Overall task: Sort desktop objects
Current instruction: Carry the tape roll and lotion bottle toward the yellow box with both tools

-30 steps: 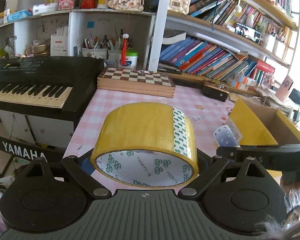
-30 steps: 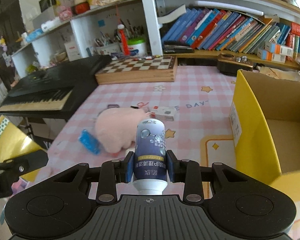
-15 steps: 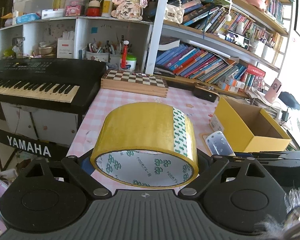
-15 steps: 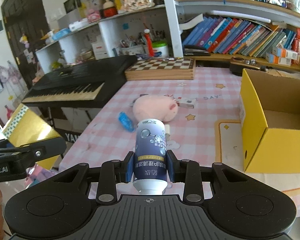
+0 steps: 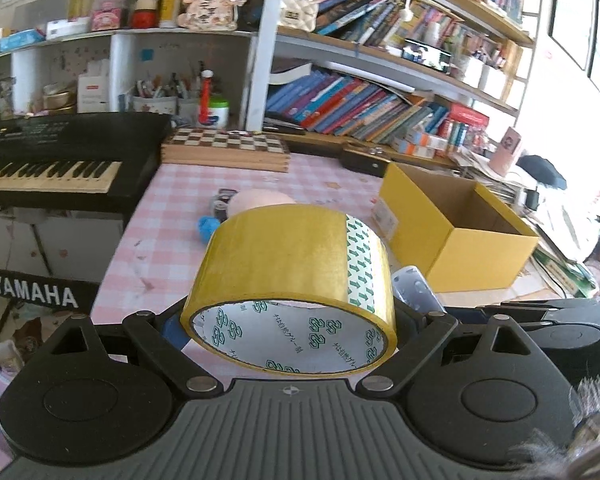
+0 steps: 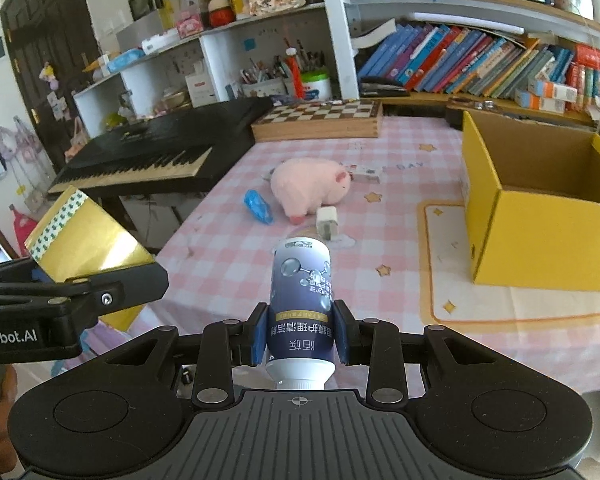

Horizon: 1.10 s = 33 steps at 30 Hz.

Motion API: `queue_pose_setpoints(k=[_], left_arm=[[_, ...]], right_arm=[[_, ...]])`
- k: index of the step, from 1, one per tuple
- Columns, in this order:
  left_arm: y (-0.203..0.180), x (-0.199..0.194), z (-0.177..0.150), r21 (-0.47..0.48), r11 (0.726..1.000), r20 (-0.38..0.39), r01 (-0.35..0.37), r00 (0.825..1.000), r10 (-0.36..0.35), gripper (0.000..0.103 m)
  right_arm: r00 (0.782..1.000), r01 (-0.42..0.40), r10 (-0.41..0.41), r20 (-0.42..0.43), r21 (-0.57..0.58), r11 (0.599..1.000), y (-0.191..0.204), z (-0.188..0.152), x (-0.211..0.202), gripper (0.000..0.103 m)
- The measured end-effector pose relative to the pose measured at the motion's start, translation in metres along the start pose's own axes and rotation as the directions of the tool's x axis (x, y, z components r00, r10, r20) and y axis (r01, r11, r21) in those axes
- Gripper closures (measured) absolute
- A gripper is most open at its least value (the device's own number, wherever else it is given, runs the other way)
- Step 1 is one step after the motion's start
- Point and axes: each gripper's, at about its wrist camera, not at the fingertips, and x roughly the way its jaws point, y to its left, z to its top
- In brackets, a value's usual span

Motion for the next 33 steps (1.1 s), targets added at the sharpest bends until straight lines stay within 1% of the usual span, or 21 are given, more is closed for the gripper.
queue_pose_setpoints(k=[8,14,20,33], left_arm=[[-0.017,0.004,-0.006,0.023,0.996,-0.026,0.084,0.996,-0.084,0.011],[-0.031,0.009,-0.009,0.044,0.988,-0.041,0.147,0.989,-0.145,0.011],[-0.051,0.017,-0.009,0.076,0.973,-0.062,0.216,0.975,-0.212,0.011],[-0.091,0.028,-0.010,0.143,0.936,-0.109,0.321,0.945,-0.307,0.011]], right_arm=[[0.998,0.066,-0.065,-0.005,0.044,0.997,-0.011,-0.015,-0.019,0.070],[0.993,0.118,-0.118,-0.007,0.077,0.990,-0.022,-0.024,-0.032,0.070],[0.984,0.177,-0.177,-0.006,0.128,0.976,-0.039,-0.032,-0.045,0.070],[0.964,0.263,-0.266,-0.015,0.224,0.939,-0.067,-0.050,-0.070,0.070]])
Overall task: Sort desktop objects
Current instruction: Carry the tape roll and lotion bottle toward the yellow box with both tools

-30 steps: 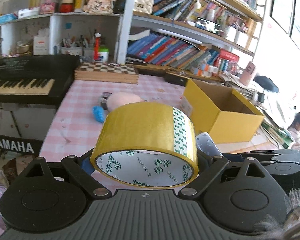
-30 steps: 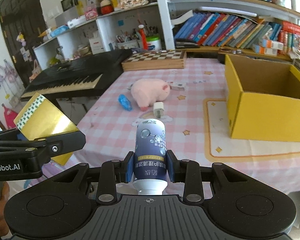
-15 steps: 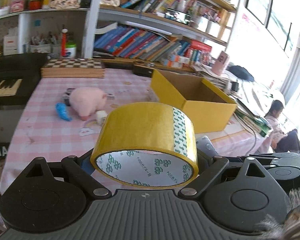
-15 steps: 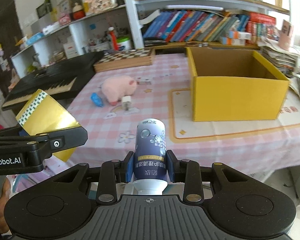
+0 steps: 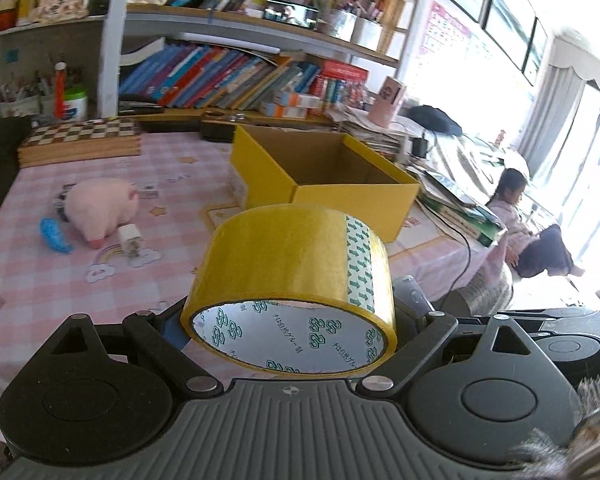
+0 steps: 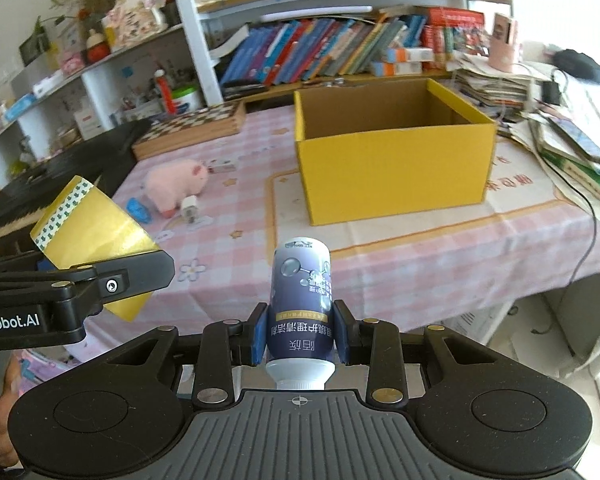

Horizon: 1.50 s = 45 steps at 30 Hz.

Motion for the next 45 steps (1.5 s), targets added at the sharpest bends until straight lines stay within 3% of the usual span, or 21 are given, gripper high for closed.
queue_pose_setpoints(k=[23,45], left_arm=[[-0.048,0.052,0.025,0.086,0.990,-0.051,0.112,0.993,-0.108,0.011],[-0.057,0.085,0.042,0.022,0.999,-0.042,0.050,0.998,-0.049,0.011]], right_arm=[[0.997,0.069,-0.070,0.014,0.068,0.995,-0.056,0.017,0.001,0.070],[1.000,0.015,-0.015,-0.026,-0.008,1.000,-0.083,0.051,0.031,0.070]])
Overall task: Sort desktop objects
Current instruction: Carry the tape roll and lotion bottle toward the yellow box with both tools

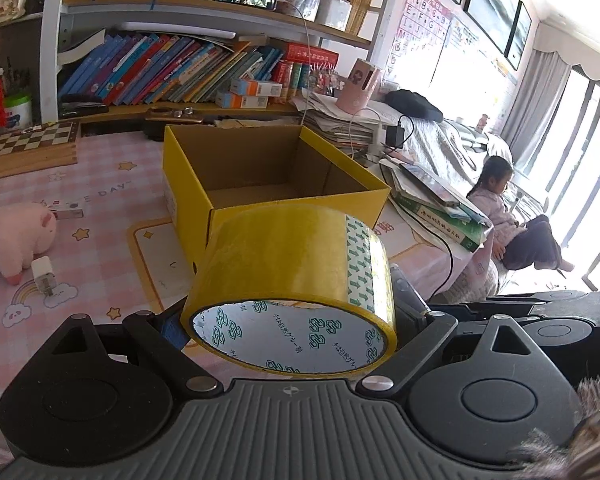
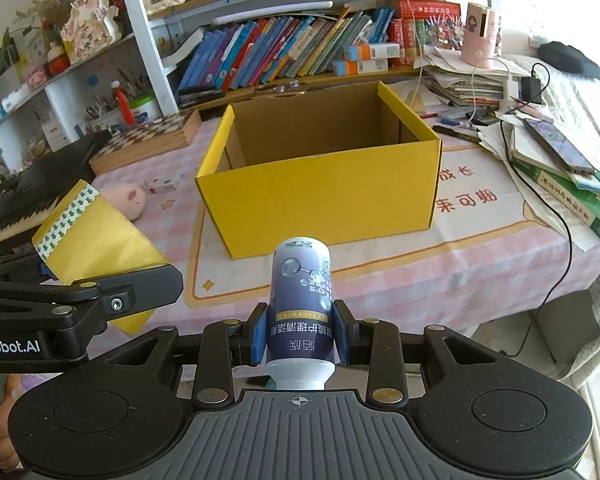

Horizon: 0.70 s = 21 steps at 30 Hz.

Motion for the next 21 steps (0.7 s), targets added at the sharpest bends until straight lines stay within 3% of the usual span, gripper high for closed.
queue_pose_setpoints(k=[11,21], left_arm=[[-0.017,0.028,0.015,-0.017,1.000,0.024,-0.017,1.000,0.018,0.011],[-0.027,0.046,0.042,-0.020,0.998,0.060,-0.055,0.997,0.056,0.011]], right_arm=[[1.000,-0.017,0.017,0.000,-0.053,0.998,-0.026,0.024,0.015,0.070],[0.996,-0.069,0.074,0.053,-0.087,0.994,-0.045,0.059,0.028,0.070]])
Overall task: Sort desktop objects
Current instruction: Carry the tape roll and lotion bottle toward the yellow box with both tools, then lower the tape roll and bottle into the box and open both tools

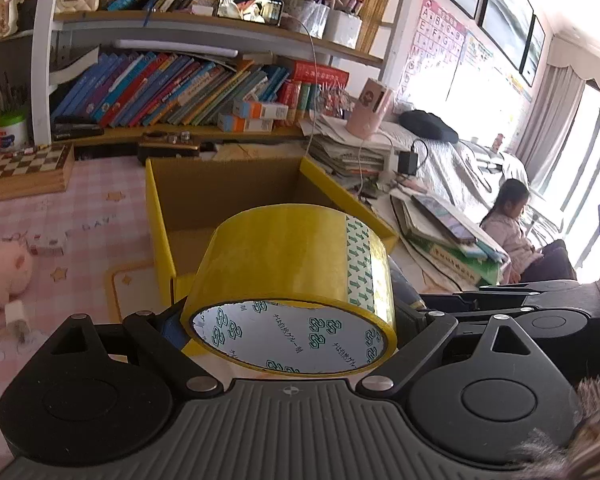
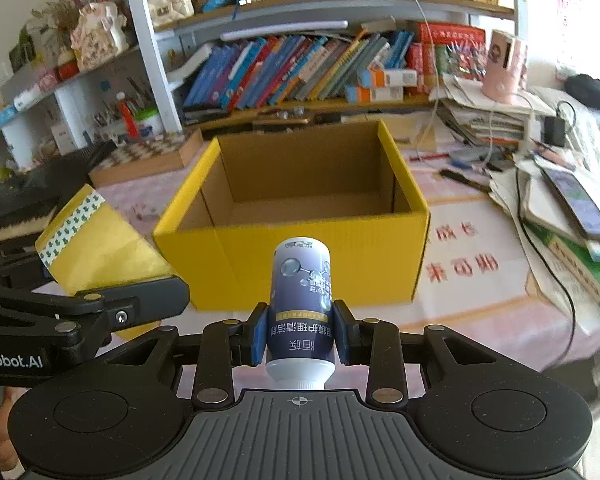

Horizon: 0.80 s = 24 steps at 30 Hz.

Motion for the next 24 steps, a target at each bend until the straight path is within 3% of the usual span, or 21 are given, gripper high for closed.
queue_pose_setpoints(k=[13,24], left_arm=[[0.004,0.020,0.060,-0.006,0.996,0.101,-0.090,0.991,0.090,0.010],[0.022,0.086,0.086,0.149,0.965,0.032,-0.214,0.977,0.212,0.010]], right_arm=[[0.987,-0.113,0.121,0.105,-0.079,0.990,-0.018,0.075,0.032,0.070],[0.991,-0.124,0.130,0.014,-0.211,0.970,-0.028,0.110,0.103,0.070]])
